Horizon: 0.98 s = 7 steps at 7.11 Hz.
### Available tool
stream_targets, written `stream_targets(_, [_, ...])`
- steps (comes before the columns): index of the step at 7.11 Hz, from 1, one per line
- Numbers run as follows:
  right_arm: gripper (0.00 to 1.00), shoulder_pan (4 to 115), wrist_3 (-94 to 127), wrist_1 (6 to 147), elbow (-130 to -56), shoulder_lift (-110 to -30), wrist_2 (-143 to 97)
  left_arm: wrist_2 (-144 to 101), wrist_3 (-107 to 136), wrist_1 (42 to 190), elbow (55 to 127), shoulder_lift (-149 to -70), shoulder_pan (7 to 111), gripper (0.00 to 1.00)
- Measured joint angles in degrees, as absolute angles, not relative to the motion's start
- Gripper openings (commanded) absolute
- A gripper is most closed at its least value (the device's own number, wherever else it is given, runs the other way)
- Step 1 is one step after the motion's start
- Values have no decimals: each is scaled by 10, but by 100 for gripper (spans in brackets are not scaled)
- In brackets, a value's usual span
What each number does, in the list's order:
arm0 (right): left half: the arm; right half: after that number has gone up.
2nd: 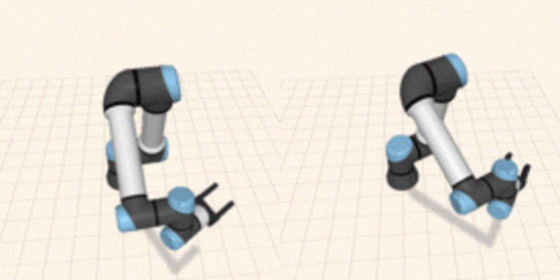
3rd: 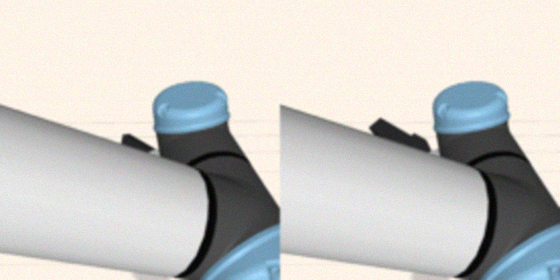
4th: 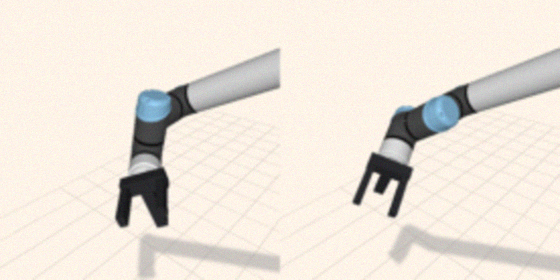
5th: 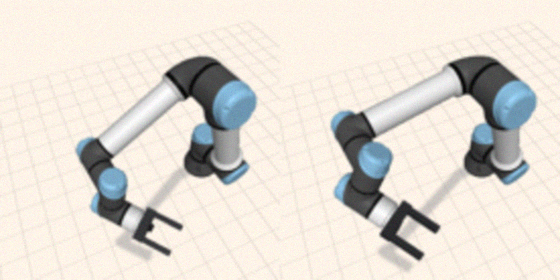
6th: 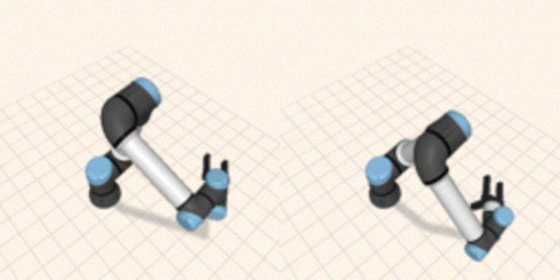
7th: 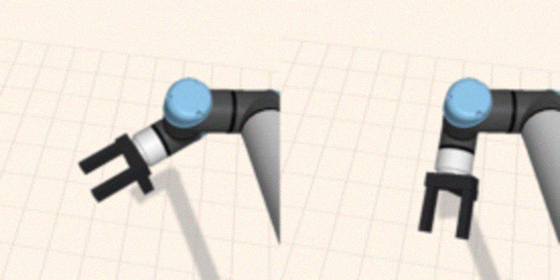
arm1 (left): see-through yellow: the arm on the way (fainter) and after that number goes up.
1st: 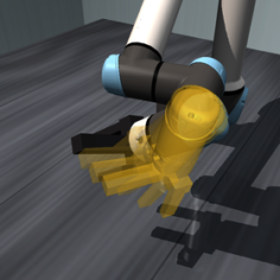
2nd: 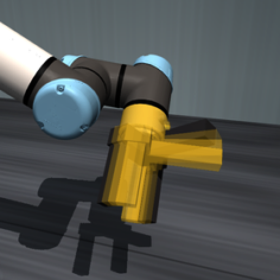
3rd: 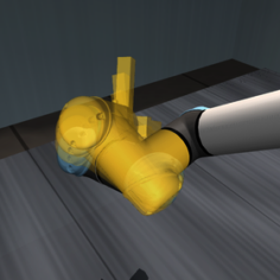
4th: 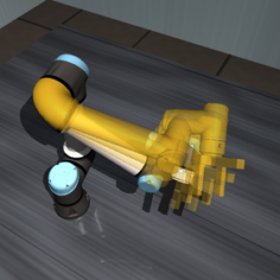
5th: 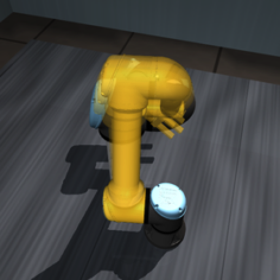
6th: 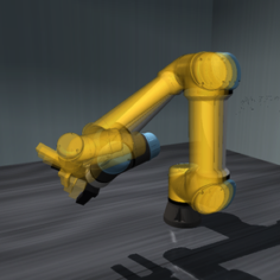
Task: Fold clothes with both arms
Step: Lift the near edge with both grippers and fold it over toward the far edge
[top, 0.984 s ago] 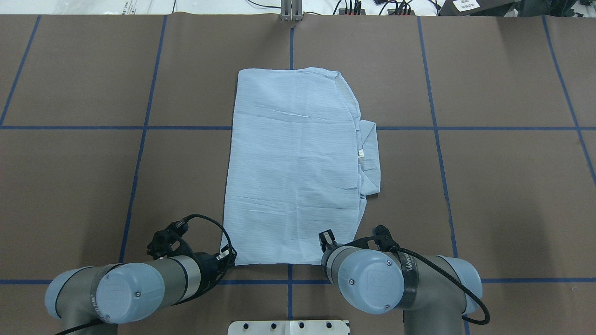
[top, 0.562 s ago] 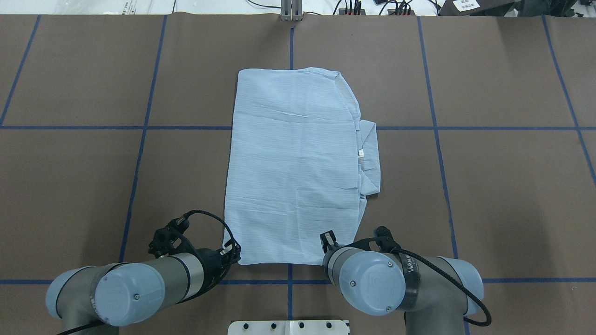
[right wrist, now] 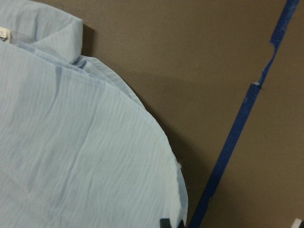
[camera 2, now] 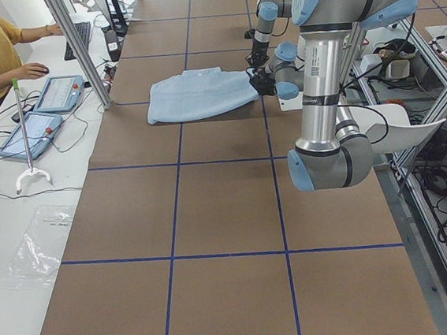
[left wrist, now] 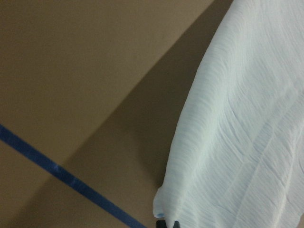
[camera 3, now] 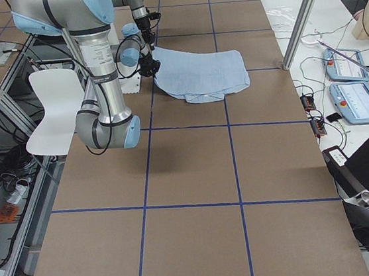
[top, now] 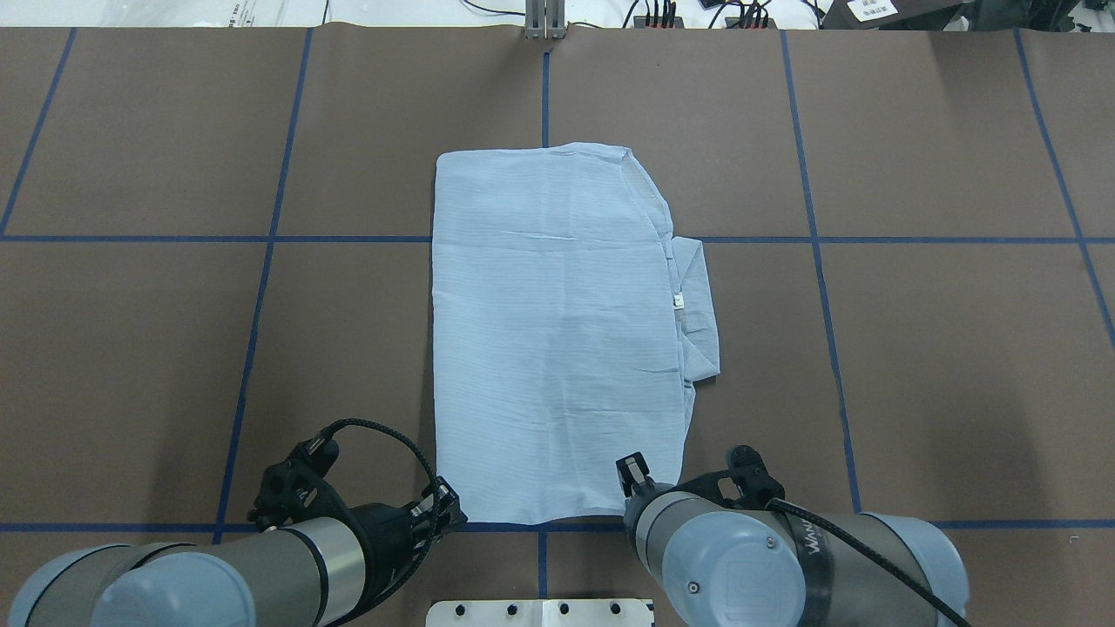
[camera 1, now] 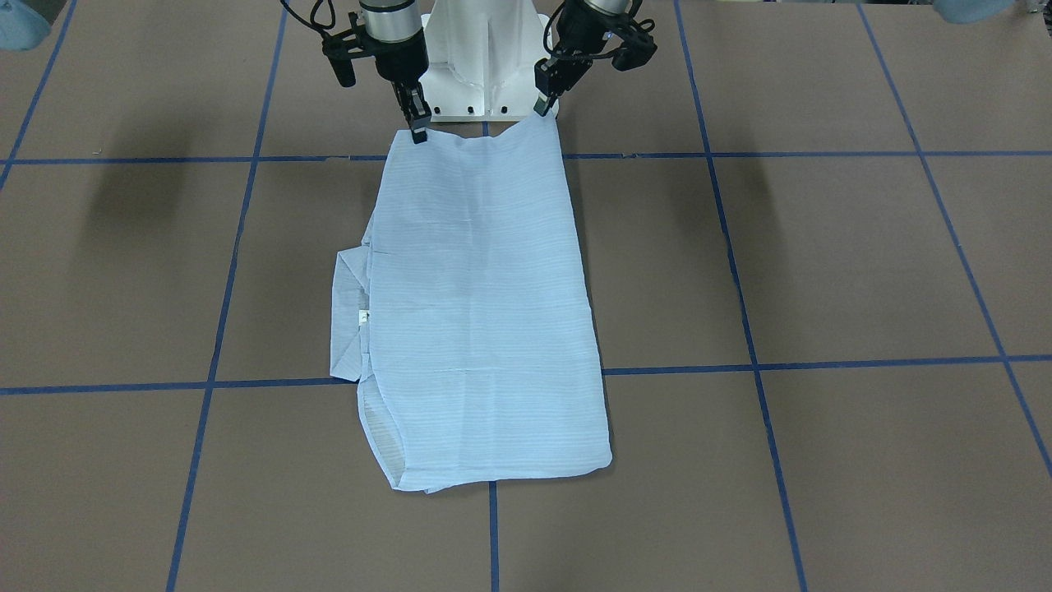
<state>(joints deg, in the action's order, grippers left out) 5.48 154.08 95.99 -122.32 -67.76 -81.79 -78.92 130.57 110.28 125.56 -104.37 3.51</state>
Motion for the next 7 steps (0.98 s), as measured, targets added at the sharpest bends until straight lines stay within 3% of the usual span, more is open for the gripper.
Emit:
stream_targets(2, [0,76,1535,1016,-1273,-669,-817,-788,1311,1080,1287,-1047,39,0])
stream_targets(4, [0,128,1480,1029,-1267,-645,-824,-794,1254,1072,1270,-1073,91,0])
stream_targets(7, [0,250,1380,985,-1140,-575,-906,-866,1130,1081,1148,-1158,235,0])
